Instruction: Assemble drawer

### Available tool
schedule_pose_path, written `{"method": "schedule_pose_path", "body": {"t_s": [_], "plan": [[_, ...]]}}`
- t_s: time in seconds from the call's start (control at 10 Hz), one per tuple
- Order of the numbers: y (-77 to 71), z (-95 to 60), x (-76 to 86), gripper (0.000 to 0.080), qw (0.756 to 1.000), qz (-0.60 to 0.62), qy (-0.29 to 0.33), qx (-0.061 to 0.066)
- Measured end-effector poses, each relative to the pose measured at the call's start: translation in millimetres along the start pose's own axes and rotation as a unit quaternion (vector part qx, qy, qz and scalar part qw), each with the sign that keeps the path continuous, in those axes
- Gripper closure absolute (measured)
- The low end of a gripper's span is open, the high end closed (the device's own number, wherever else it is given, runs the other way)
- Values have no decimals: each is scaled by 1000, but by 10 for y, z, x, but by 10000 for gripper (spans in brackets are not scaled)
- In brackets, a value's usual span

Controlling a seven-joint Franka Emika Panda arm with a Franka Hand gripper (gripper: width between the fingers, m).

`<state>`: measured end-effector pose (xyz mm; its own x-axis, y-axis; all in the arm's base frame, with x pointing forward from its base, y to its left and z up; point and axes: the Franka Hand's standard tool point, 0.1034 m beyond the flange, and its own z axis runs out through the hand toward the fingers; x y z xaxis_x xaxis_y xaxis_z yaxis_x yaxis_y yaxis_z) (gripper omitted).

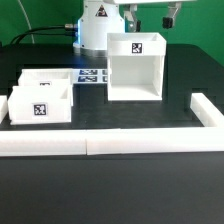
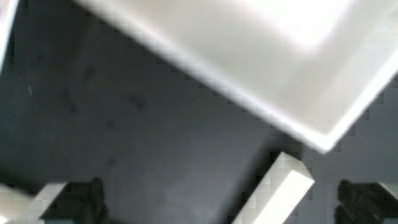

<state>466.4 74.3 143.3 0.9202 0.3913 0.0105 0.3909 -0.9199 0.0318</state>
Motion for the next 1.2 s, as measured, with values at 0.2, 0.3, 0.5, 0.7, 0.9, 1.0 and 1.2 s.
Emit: {"method": "schedule_pose_path", "body": {"t_s": [0.2, 0.3, 0.5, 0.7, 0.9, 1.0, 1.2], "plan": [[-111, 74, -114, 150, 999, 49, -11, 5], [-138, 121, -172, 150, 997, 71, -14, 7], [-152, 148, -197, 150, 997, 77, -13, 10], [-152, 149, -197, 150, 997, 77, -13, 10], [-179, 180, -251, 150, 990, 134, -10, 30], [-247, 233, -316, 150, 986, 164, -11, 32], [-370, 297, -383, 150, 985, 166, -17, 34]]}}
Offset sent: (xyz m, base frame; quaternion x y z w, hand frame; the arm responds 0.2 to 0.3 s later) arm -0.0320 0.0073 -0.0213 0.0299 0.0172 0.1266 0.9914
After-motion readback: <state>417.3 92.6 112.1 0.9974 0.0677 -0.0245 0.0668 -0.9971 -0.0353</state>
